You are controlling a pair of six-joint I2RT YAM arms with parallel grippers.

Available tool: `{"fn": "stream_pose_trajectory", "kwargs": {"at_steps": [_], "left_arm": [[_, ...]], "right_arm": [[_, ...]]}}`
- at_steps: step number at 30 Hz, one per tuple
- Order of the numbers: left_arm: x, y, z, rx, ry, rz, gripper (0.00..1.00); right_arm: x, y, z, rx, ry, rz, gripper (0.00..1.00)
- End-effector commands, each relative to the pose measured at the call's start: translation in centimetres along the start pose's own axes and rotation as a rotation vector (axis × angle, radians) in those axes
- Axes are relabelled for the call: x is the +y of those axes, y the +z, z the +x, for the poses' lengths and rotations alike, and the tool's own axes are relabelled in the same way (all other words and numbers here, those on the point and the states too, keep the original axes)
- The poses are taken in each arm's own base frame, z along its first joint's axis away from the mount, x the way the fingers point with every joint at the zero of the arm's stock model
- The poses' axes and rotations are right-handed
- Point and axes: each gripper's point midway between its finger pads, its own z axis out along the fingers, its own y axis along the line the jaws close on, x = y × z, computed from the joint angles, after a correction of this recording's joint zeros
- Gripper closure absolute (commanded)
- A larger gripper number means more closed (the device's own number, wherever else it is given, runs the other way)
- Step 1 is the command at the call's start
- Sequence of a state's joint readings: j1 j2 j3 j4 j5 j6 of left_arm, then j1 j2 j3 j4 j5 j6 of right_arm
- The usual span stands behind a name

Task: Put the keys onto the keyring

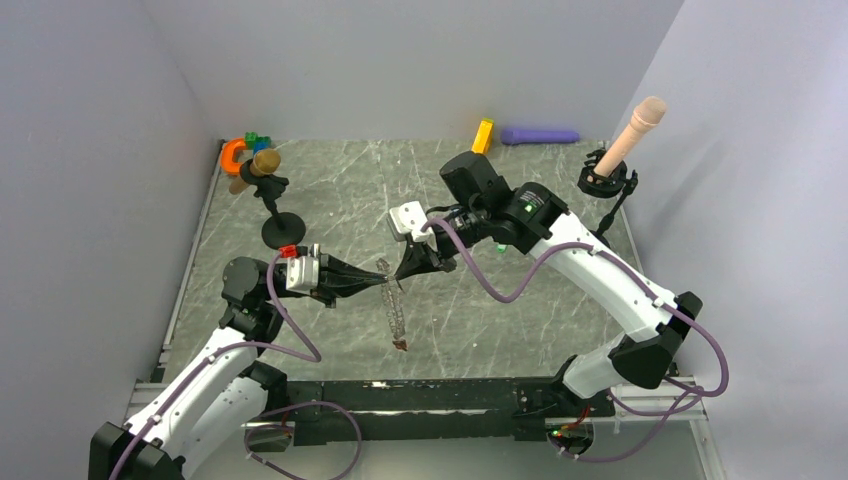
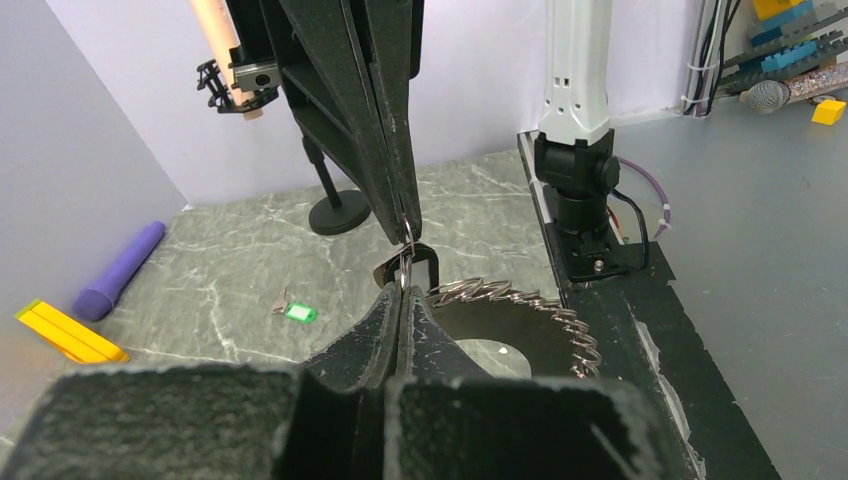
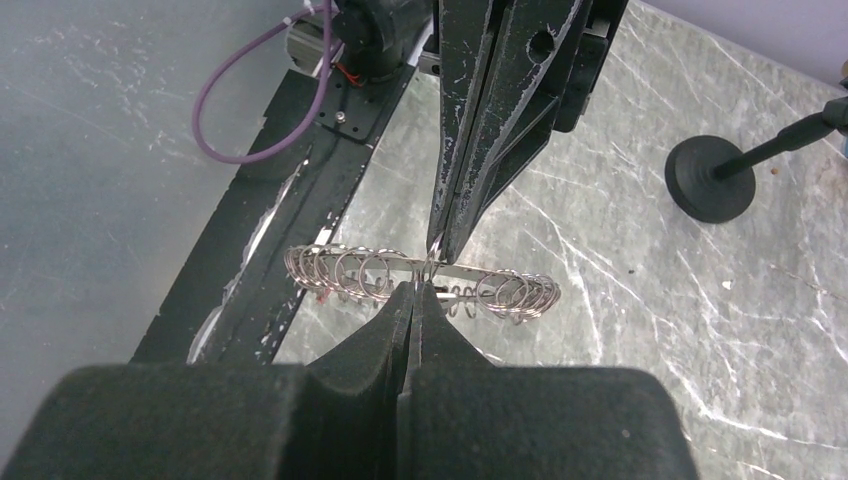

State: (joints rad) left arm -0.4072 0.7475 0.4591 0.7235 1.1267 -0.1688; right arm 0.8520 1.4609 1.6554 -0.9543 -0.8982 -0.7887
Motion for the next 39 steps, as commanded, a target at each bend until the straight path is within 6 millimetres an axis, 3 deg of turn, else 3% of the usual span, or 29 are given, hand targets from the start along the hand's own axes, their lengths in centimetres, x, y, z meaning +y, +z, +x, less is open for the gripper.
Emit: {"fn": "stream_pose_trajectory", "kwargs": {"at_steps": [1,39], "left_arm": [[0.3,0.3,-3.0,-0.050,0.106,-0.001,1.00],[0.3,0.2,-2.3,-0.022,0.104,-0.001,1.00]], "right_arm": [[-0.3,0.4,-0.2,-0.009,-0.005,0.008,1.00],[-0.3,-0.6,-0.7,0.010,-0.022,0.040,1.00]]}}
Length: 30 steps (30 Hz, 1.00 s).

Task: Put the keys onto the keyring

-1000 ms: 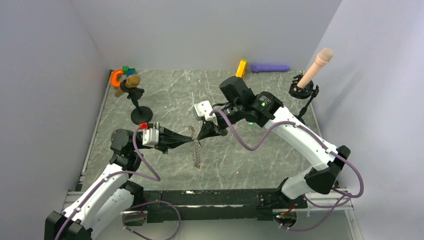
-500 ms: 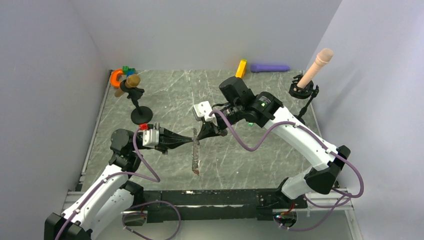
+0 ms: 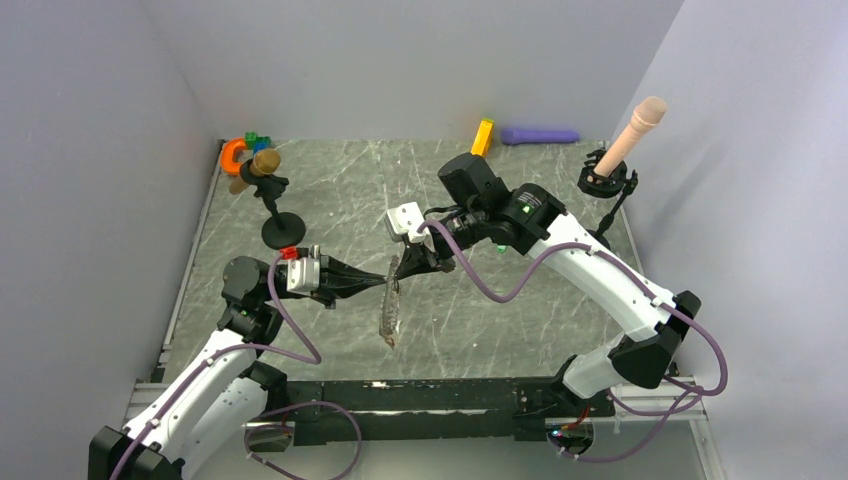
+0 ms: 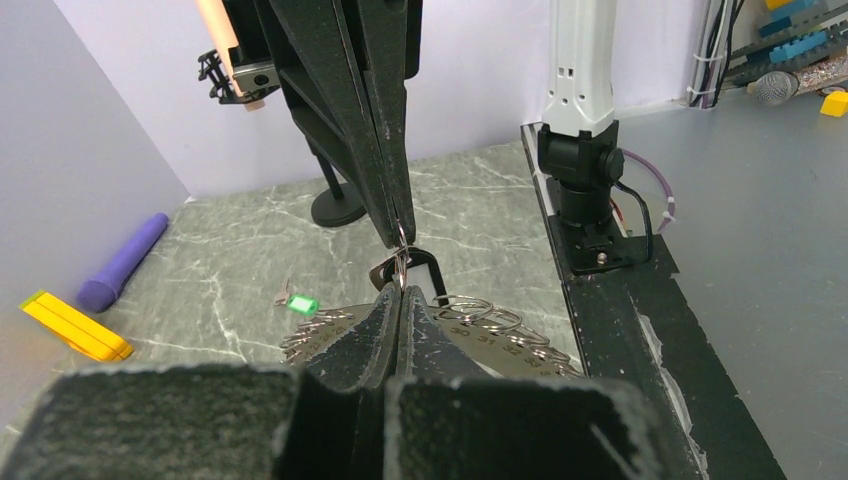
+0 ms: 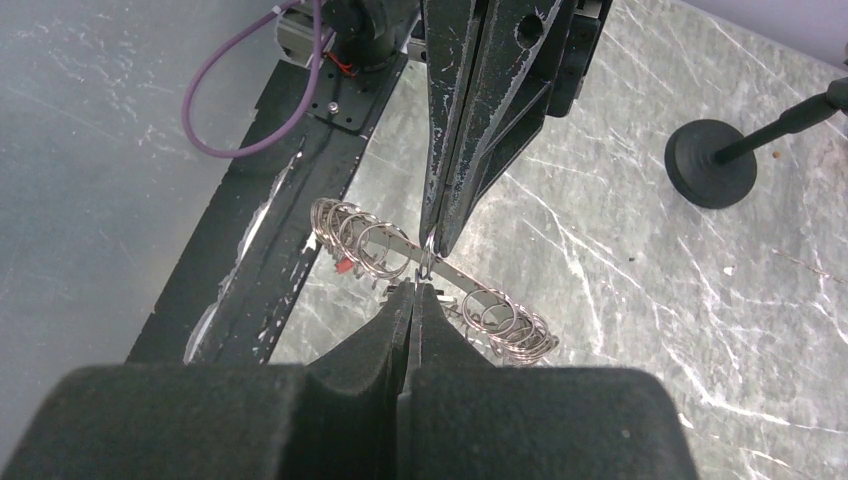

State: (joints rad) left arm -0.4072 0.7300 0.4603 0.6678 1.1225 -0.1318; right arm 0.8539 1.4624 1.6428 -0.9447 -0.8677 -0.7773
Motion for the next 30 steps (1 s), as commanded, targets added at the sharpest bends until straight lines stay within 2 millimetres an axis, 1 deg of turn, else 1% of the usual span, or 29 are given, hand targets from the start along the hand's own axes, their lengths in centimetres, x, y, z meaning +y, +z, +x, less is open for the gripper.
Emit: {"fn": "stream_pose_trajectory", "kwargs": {"at_steps": [1,8,10,30], "left_arm": [[0.39,0.32,-2.59,-0.035,0.098,0.002,1.00],[0.44,0.31,-2.60,-0.032,0.103,0.000,1.00],[0.47,0.29,-2.55,-0.029,0.103,-0.003,1.00],[0.46,0.33,-2.94,-0.055,0.108,-0.007,1.00]], "right_arm": [[0.05,-0.92,-1.45,-0.015,-0.036,0.024,1.00],[-0.24,-0.79,-1.05,-0.005,-0.026,0.035,1.00],[-0.14,-0.88,-1.25,-0.008,-0.029,0.033,1.00],[0.12,-0.09,-0.85,-0.024,-0.005,0.000,1.00]]}}
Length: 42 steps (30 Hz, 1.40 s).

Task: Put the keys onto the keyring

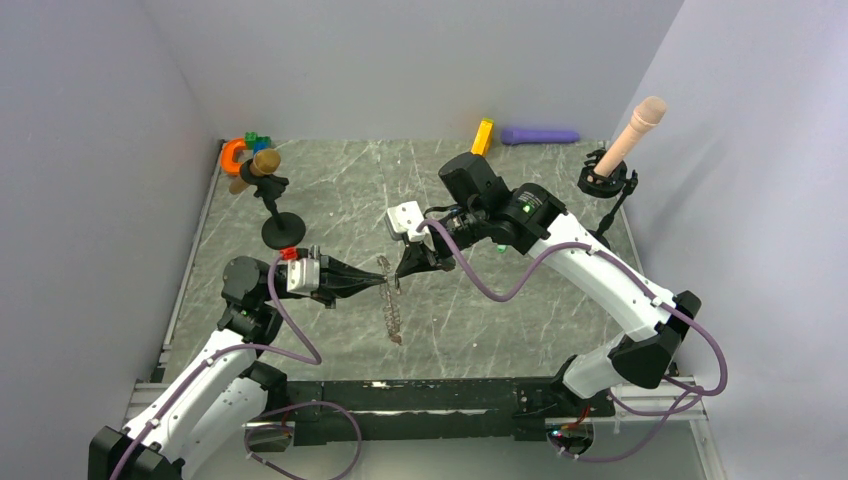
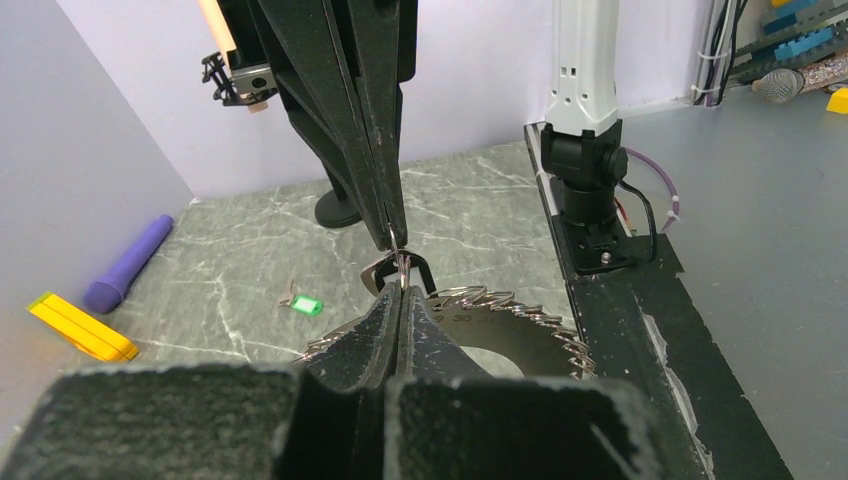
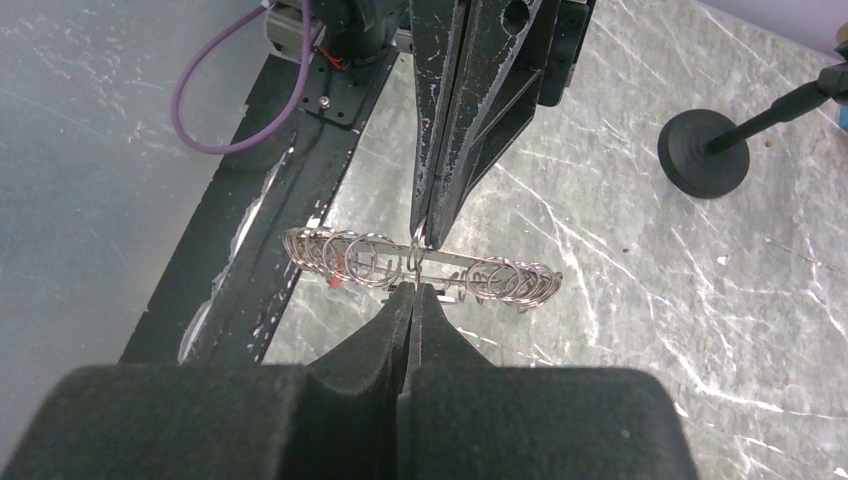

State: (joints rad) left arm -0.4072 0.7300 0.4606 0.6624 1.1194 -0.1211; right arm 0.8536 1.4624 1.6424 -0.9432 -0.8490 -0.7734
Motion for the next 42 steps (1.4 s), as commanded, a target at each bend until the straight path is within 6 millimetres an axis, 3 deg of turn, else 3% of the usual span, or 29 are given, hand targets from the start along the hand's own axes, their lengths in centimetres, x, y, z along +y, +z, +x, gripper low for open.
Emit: {"fn": "stream_pose_trajectory", "kwargs": {"at_steps": [1,30,42], "left_arm": [[0.37,0.33,-2.95,-0.056,0.100,-0.004,1.00],[0.52,0.13,-2.51,-0.032,0.101,-0.022,1.00],[0.57,0.28,-2.88,-0.047,0.102,-0.016,1.00]], "right_arm": [[0.35,-0.08,-1.13,-0.038,-0.009,-0.014,1.00],[0.35,-0.80,-1.54,-0.043,-0.014,0.005,1.00],[0.40,-0.18,-1.26,-0.058,0.004,-0.017,1.00]]}}
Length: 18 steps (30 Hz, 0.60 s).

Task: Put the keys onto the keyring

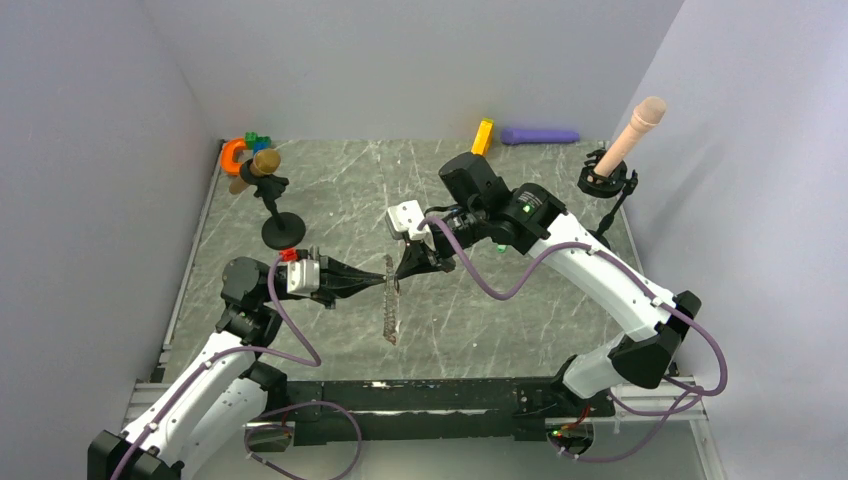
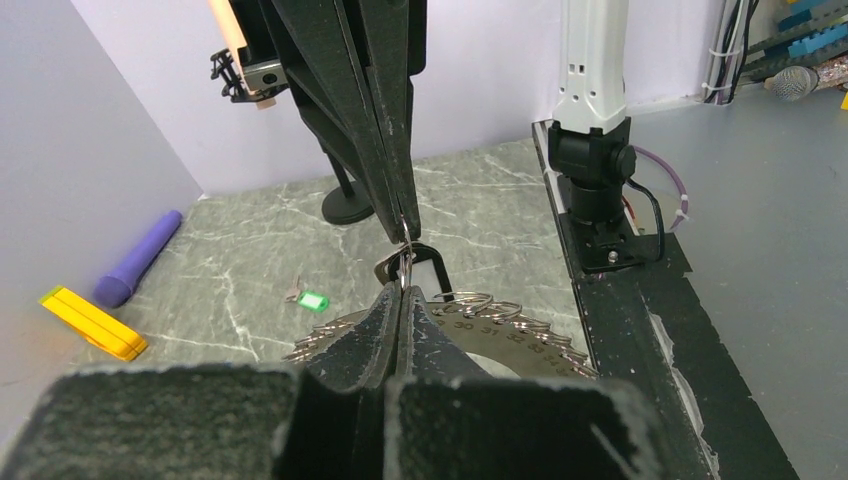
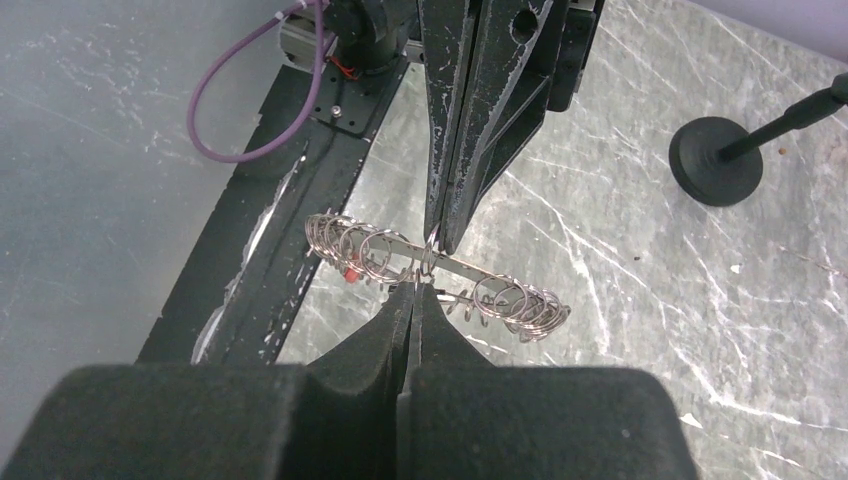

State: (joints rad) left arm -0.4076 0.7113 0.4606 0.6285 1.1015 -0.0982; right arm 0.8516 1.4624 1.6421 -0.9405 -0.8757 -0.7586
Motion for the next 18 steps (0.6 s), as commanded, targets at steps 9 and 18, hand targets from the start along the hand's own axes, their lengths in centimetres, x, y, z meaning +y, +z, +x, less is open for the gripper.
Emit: {"fn": "stream_pose_trajectory", "kwargs": {"at_steps": [9,18], "left_arm": [[0.33,0.41,-2.98,-0.065,0.089,0.006,1.00],[0.23,0.37,-2.83,-0.062,0.086,0.008,1.00]], "right_arm": [[-0.37,0.24,-0.51,-0.035,0.003,0.006,1.00],[-0.20,-0.10,-0.87,-0.037,-0.007,0.008,1.00]]}}
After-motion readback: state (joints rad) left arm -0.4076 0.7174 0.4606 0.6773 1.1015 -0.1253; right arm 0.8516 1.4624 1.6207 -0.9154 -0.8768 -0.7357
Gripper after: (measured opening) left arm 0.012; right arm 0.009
